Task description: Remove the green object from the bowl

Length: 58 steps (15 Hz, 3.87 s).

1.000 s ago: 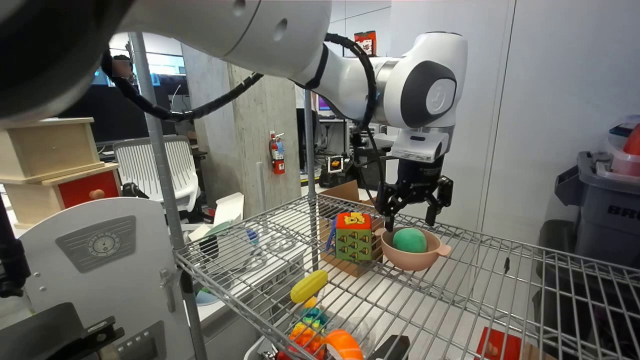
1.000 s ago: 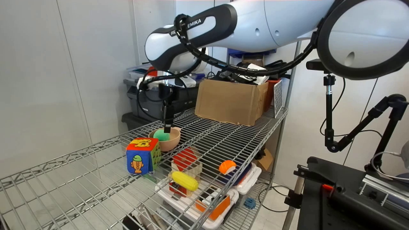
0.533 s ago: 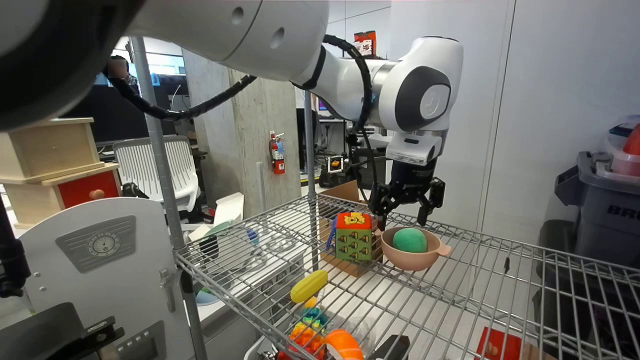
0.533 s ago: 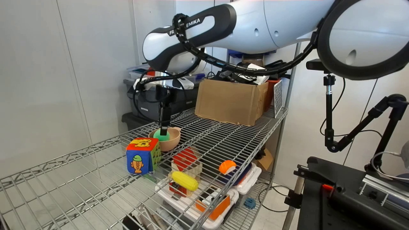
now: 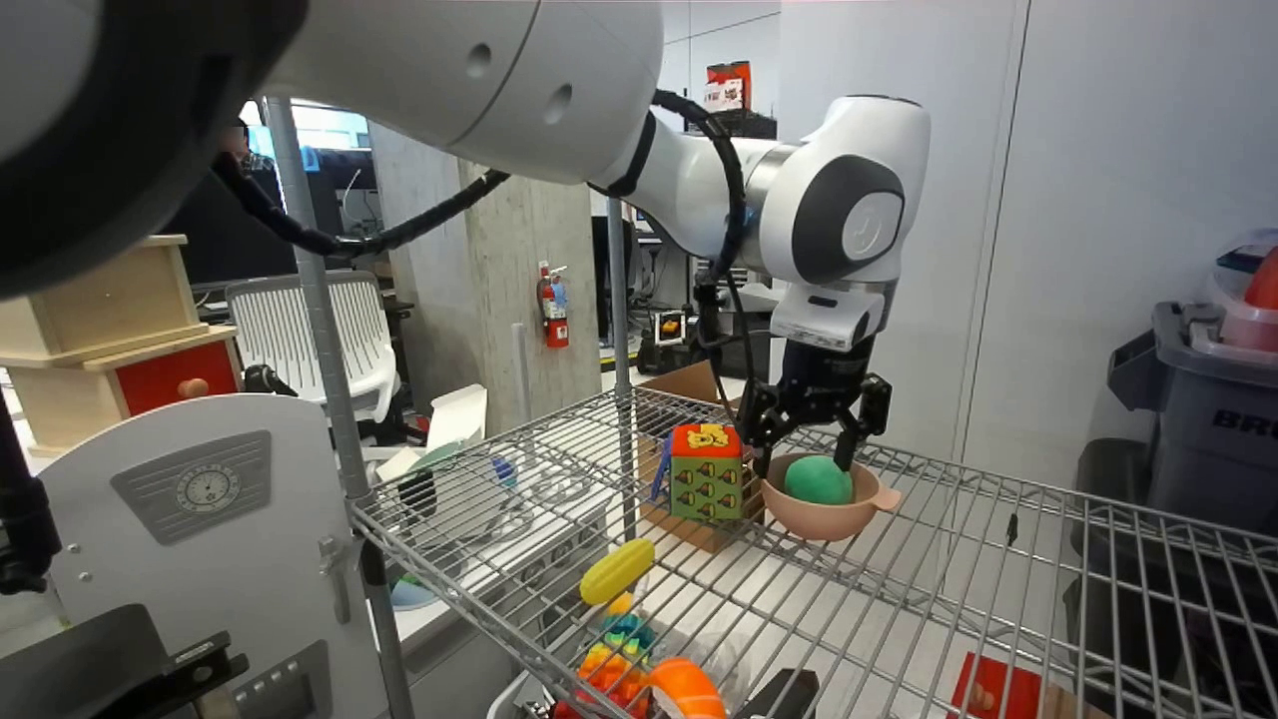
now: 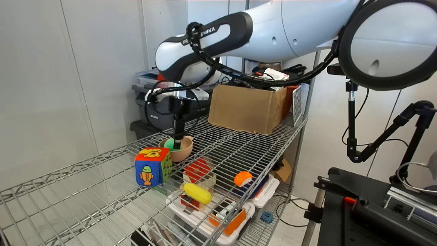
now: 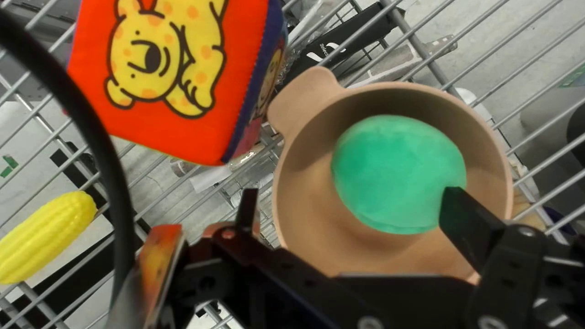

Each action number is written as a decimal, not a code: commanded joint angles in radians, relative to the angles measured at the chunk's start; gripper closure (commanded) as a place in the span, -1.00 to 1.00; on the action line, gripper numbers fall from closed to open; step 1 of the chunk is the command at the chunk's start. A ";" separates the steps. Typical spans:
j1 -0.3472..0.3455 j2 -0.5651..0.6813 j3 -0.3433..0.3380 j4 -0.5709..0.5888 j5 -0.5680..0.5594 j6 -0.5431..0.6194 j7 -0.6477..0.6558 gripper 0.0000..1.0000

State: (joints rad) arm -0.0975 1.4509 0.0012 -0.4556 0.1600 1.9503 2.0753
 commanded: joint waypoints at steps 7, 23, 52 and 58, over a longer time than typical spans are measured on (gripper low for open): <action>-0.005 0.009 -0.010 0.009 -0.006 -0.016 0.088 0.02; -0.018 -0.014 0.067 0.007 0.051 -0.054 0.106 0.97; -0.134 -0.103 -0.004 0.035 0.027 -0.543 -0.042 0.97; -0.136 -0.102 -0.029 0.037 0.004 -0.540 -0.035 0.81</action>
State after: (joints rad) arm -0.2326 1.3370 -0.0246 -0.4584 0.1730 1.4335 2.0402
